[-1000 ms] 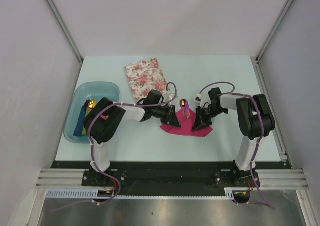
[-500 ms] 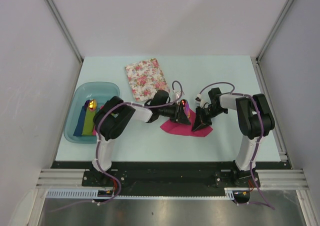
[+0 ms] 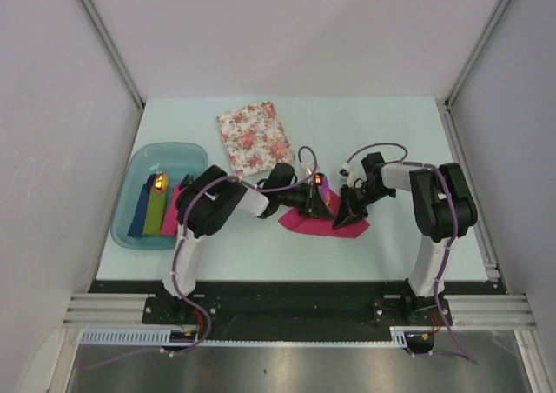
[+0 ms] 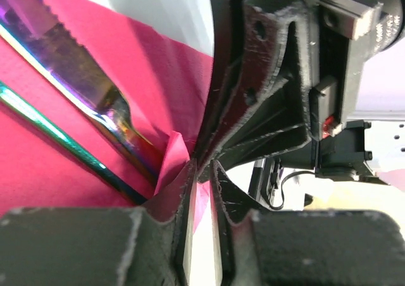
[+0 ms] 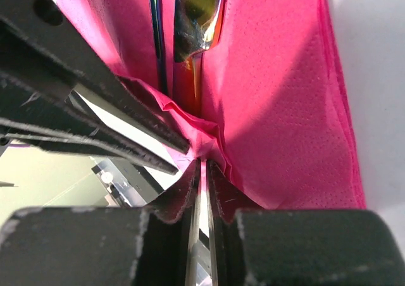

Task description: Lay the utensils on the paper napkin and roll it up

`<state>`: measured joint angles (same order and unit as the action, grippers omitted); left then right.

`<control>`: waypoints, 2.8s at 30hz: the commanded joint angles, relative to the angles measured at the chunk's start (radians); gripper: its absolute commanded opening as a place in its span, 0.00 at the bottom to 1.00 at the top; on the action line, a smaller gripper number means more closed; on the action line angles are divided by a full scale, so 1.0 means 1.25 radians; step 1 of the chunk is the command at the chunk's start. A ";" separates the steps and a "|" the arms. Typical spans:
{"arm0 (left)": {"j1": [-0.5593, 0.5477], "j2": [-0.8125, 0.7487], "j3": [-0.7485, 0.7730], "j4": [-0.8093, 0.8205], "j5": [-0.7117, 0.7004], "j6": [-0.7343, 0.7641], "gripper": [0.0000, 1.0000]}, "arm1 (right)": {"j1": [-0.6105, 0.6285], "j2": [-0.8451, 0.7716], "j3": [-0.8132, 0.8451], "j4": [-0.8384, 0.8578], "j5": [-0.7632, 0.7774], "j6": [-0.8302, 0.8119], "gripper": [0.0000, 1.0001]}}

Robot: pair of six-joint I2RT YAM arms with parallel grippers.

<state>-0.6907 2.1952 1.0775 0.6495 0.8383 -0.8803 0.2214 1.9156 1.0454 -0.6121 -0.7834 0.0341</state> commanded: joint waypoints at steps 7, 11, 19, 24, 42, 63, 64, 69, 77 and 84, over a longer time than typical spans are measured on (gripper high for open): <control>0.017 0.033 0.001 0.033 -0.009 -0.035 0.13 | -0.010 -0.051 0.044 -0.038 0.000 -0.002 0.19; 0.019 0.034 -0.002 0.030 -0.009 -0.032 0.13 | -0.051 -0.114 0.045 -0.061 0.020 0.003 0.38; 0.019 0.038 0.004 0.022 -0.009 -0.024 0.13 | -0.157 -0.135 0.029 -0.144 0.130 -0.047 0.76; 0.017 0.038 0.002 0.017 -0.007 -0.017 0.13 | -0.173 -0.113 0.003 -0.155 0.171 -0.073 0.77; 0.022 0.043 0.014 0.012 -0.008 -0.017 0.13 | -0.162 0.018 0.010 -0.104 -0.183 -0.041 0.62; 0.022 0.040 0.013 0.020 -0.009 -0.022 0.13 | -0.155 -0.027 -0.031 -0.107 -0.122 -0.004 0.66; 0.021 0.040 0.013 0.022 -0.009 -0.022 0.13 | -0.149 -0.021 -0.030 -0.119 -0.134 -0.013 0.65; 0.022 0.040 0.013 0.018 -0.008 -0.020 0.13 | -0.101 0.011 -0.023 -0.189 -0.189 -0.079 0.63; 0.022 0.037 0.011 0.019 -0.009 -0.017 0.13 | -0.084 0.011 -0.017 -0.217 -0.204 -0.098 0.71; 0.022 0.037 0.011 0.019 -0.008 -0.017 0.14 | -0.143 -0.055 -0.007 -0.113 -0.145 -0.009 0.68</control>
<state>-0.6727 2.2314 1.0824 0.6720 0.8452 -0.9184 0.0921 1.9228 1.0145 -0.8394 -0.9970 -0.0471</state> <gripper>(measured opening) 0.133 0.686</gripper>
